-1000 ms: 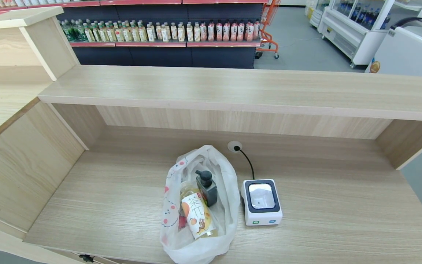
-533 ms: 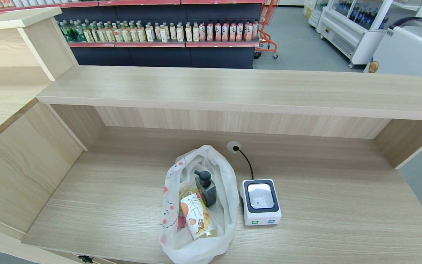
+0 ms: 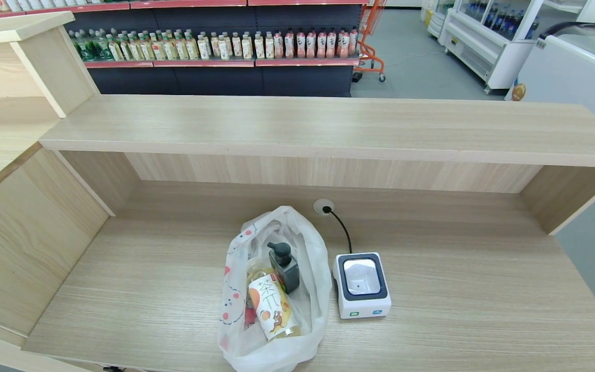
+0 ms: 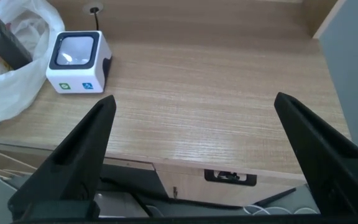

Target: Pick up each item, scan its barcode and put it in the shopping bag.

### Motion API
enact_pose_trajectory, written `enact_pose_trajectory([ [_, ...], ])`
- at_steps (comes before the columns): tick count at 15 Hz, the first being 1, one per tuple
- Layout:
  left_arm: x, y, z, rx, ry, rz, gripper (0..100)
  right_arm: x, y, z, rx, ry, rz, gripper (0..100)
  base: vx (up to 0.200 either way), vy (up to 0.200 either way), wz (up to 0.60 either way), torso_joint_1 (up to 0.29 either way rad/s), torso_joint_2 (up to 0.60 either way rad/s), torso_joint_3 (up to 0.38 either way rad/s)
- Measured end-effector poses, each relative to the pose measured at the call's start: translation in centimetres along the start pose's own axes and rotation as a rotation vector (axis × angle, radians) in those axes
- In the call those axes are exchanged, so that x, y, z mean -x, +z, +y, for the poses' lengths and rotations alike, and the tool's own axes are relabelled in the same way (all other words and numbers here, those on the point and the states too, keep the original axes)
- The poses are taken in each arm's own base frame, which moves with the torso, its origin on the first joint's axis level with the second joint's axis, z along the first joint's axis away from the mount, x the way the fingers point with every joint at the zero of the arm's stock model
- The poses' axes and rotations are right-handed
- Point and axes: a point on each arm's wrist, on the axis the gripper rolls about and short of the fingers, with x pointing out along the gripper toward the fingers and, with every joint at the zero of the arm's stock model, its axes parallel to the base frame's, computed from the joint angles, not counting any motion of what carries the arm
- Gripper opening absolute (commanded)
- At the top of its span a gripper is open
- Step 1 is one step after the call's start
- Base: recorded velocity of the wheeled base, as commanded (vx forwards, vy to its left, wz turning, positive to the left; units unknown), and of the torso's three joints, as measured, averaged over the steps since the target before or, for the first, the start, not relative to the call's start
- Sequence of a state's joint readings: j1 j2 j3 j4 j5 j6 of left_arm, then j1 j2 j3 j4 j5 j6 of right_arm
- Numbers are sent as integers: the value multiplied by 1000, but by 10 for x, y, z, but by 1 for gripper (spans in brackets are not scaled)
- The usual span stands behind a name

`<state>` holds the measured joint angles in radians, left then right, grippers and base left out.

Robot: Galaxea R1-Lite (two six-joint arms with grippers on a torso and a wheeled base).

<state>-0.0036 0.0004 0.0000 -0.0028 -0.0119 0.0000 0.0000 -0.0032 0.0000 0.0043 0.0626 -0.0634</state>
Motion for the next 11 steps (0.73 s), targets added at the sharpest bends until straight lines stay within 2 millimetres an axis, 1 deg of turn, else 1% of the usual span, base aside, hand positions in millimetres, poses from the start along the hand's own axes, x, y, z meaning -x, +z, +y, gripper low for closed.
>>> enact_pose_trajectory([
  [11,0,0,0,0,0,0,100,0,0,0,-9,0,2,100,0,0,0,0,0,0],
])
